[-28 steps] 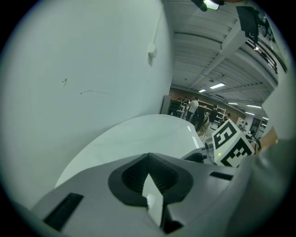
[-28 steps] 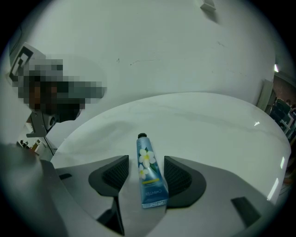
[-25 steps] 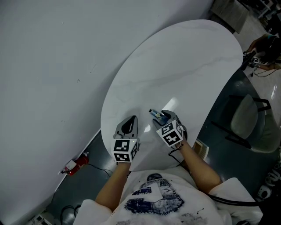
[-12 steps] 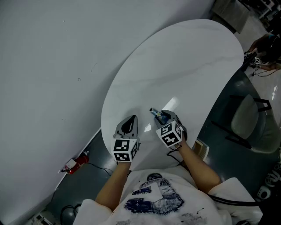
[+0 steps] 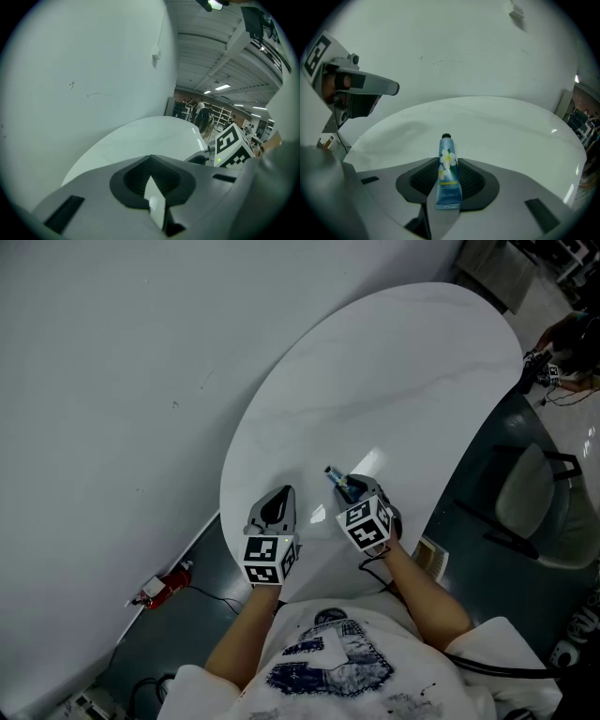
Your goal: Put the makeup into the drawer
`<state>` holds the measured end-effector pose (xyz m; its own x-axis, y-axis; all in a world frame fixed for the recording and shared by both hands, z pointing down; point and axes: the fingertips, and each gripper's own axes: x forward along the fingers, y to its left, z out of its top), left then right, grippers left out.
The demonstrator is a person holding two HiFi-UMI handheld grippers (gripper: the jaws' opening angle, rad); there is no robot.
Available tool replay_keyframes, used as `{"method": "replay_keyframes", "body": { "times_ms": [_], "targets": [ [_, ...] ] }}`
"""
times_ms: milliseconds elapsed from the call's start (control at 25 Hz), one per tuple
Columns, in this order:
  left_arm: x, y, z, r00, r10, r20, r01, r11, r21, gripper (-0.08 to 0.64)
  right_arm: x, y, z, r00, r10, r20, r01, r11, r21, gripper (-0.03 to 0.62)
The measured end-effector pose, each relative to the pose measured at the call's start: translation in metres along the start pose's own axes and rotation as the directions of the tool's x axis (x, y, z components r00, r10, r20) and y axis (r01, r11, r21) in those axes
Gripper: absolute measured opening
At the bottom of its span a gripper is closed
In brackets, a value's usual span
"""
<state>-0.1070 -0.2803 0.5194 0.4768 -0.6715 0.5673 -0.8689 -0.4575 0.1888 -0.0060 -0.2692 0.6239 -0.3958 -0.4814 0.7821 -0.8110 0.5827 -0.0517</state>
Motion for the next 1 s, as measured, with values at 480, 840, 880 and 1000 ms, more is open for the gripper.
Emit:
{"method": "replay_keyframes", "body": {
  "times_ms": [480, 840, 880, 1000],
  "targets": [
    [-0.018, -0.004, -0.003, 0.998, -0.05, 0.025, 0.049, 0.999, 0.02, 0.04, -0.022, 0.004, -0.007, 0.998, -0.049, 0.027, 0.047, 0.994, 0.095, 0.137],
    [-0.068, -0.002, -0.009, 0.988, -0.147, 0.044, 0.143, 0.986, 0.084, 0.04, -0.065, 0.041, -0.005, 0.984, -0.171, 0.053, 0.158, 0.969, 0.188, 0.137],
    [-0.075, 0.0, -0.01, 0.986, -0.16, 0.044, 0.155, 0.983, 0.097, 0.04, -0.07, 0.048, -0.004, 0.98, -0.188, 0.063, 0.172, 0.963, 0.206, 0.137],
    [-0.095, 0.004, -0.015, 0.979, -0.199, 0.045, 0.192, 0.973, 0.13, 0.04, -0.086, 0.07, -0.004, 0.967, -0.238, 0.086, 0.21, 0.944, 0.254, 0.138]
  ]
}}
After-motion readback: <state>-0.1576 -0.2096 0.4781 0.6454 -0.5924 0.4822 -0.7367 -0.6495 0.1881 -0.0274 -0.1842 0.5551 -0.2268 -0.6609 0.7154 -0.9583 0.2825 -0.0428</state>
